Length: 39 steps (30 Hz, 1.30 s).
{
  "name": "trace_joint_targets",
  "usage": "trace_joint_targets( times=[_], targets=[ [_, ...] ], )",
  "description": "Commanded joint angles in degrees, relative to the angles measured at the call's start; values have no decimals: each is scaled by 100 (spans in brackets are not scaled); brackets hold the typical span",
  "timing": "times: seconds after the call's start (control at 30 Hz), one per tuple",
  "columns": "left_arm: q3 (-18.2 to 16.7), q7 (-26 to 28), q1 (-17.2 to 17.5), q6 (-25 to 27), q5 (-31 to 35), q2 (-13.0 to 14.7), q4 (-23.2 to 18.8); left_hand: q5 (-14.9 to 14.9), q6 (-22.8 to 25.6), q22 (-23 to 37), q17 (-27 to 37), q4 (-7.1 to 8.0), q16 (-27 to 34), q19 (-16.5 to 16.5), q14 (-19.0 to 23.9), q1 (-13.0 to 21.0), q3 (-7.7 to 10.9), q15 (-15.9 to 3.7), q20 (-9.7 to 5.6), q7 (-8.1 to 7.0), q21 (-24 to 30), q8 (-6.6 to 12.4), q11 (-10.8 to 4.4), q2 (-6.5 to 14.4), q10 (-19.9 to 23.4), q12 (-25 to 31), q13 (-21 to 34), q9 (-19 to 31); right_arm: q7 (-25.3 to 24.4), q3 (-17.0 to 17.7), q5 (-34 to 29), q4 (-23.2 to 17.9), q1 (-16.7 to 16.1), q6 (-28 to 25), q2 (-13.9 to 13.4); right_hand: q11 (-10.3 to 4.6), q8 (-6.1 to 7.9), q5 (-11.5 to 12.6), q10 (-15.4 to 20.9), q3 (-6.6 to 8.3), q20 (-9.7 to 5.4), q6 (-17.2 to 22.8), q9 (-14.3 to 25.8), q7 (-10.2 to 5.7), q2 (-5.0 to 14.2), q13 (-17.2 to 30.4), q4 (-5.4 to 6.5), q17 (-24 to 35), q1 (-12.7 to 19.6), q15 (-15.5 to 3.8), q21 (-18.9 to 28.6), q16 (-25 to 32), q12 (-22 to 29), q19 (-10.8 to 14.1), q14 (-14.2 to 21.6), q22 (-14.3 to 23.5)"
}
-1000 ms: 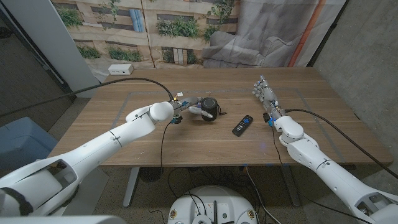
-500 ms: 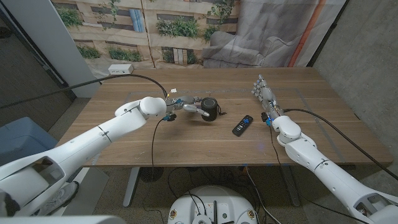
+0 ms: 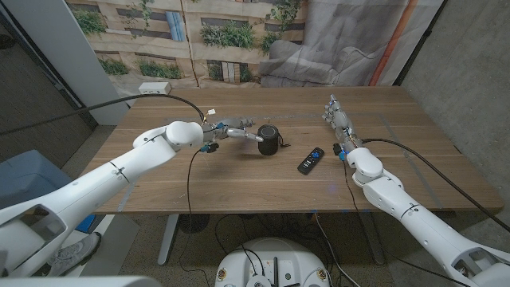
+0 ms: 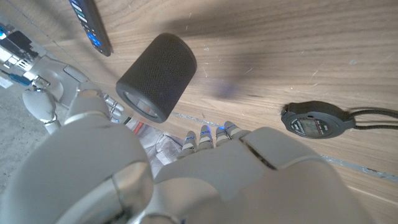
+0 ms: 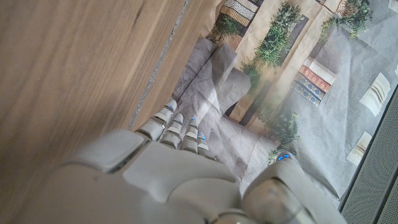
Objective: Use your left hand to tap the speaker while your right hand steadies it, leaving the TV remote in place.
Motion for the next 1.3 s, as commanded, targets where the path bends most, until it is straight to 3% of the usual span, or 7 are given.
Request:
trace_joint_targets(
  times=[0.03,0.4,0.57,0.73,0.97,1.07,1.3],
  targets=[
    [-510,452,396,-341,-515,33,91,-21,38,5,7,61,21,-27,-220,-113,17,-21,3,46,28,28,35,36,-20,23,4,1,-173,-12,-163,-141,-44,-98,-42,-14,9,9,-28,-12,14,-10,10,-42,9,10,-5,3,25,-12,38,2,-11,30,-9,13],
    [-767,1168,788,-686,-700,-123,219,-27,302,2,0,163,34,38,-144,-360,16,-129,-89,12,51,104,-69,203,7,43,-12,-3,-160,-58,-346,-9,89,3,-40,-19,17,7,-22,-25,28,6,10,-48,8,9,-3,4,19,-50,35,-7,-5,22,-42,13],
    [-859,1493,944,-792,-794,-260,289,-17,342,1,-1,205,37,48,-115,-438,34,-174,-122,7,53,102,-101,306,8,42,-17,-4,-87,-34,-262,135,157,116,38,-53,20,5,-39,-35,-40,17,9,-65,9,8,0,5,13,-132,26,-25,-9,-5,-102,13],
    [-889,1633,1020,-943,-910,-400,406,18,421,2,14,352,45,89,-84,-653,95,-195,-152,-36,64,97,-152,626,20,45,-25,-4,53,-31,-144,285,229,224,114,-60,21,4,-43,-40,-59,22,8,-69,14,7,4,4,7,-139,26,-27,-9,-10,-114,13],
    [-991,2073,1177,-1324,-1007,-713,666,32,477,2,24,472,58,141,-34,-871,85,-225,-185,-41,78,91,-169,765,54,55,-29,-5,74,-25,-65,384,286,269,208,-52,12,2,-40,-47,-55,1,8,-56,22,6,15,4,-8,-135,29,-22,-7,-7,-115,12],
    [-1057,1971,1256,-1620,-1225,-791,847,47,498,3,27,545,69,183,17,-985,101,-238,-180,-43,88,83,-197,884,73,58,-32,-5,63,-16,7,370,295,211,250,-55,26,1,-12,-54,-44,42,7,-56,35,5,30,4,-28,-109,27,-7,5,-16,-85,12],
    [-1226,2256,1510,-2057,-1451,-1017,1111,71,526,4,25,685,76,207,95,-1185,163,-279,-210,-62,86,60,-247,1127,107,64,-37,-7,-18,17,117,367,278,212,361,-73,42,-5,96,-86,18,122,5,-59,58,-2,73,-9,-92,4,-1,84,33,-136,169,13]
  ],
)
